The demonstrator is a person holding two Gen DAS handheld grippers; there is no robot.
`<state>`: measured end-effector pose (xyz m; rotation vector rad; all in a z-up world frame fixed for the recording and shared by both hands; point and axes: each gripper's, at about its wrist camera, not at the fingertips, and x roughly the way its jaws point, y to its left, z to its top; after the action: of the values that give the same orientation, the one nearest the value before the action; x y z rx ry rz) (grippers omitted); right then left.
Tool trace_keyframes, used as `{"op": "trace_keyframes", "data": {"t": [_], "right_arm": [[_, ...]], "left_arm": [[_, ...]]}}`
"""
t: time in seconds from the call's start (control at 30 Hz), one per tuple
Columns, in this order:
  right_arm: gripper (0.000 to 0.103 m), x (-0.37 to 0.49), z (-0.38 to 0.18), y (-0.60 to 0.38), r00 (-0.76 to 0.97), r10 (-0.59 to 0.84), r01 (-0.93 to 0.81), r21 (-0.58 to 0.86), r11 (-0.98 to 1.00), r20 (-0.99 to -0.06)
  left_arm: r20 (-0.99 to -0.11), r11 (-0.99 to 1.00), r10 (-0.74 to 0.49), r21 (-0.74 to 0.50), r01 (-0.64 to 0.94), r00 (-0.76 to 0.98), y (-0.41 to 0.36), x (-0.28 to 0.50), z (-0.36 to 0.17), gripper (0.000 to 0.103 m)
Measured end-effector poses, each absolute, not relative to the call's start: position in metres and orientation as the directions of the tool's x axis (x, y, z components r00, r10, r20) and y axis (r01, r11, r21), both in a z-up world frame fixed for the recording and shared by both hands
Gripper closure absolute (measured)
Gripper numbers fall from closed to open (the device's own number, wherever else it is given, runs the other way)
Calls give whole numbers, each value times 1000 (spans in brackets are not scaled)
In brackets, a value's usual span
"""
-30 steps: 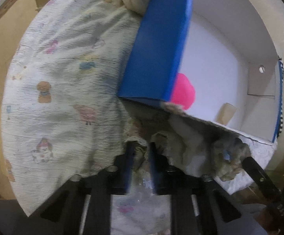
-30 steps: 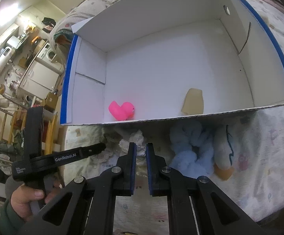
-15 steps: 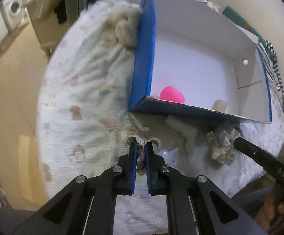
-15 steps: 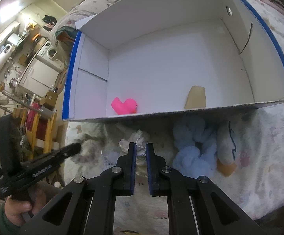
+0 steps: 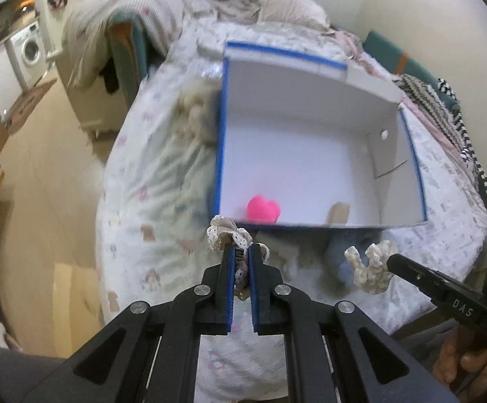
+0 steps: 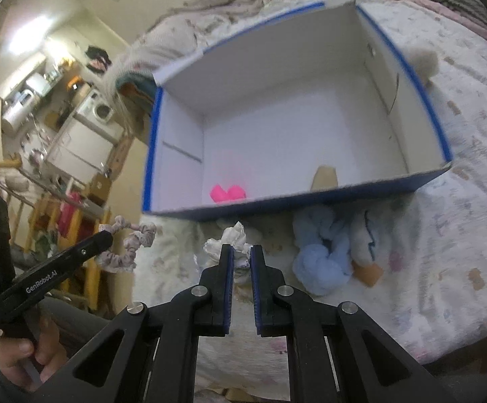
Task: Organize soft objects
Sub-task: 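Grasp the lace scrunchie with the left gripper while the right gripper grasps the cream scrunchie, then carry both scrunchies over the box with the left and right grippers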
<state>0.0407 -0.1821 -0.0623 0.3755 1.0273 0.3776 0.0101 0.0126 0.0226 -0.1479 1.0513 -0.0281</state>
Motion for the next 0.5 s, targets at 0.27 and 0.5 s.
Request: {"op": "trace_keyframes", "data": {"t": [0.27,0.5], "right_arm": [[91,59,-29,-193,522,457,-129,463,877,-720],[91,99,-17,-194,544,413,-136,410,902,-730]], "left_arm": [[-828,993,-116,-117,34,549,-10,44,54,96],[-829,996,-87,-69,54,553,-28,85,54,96]]}}
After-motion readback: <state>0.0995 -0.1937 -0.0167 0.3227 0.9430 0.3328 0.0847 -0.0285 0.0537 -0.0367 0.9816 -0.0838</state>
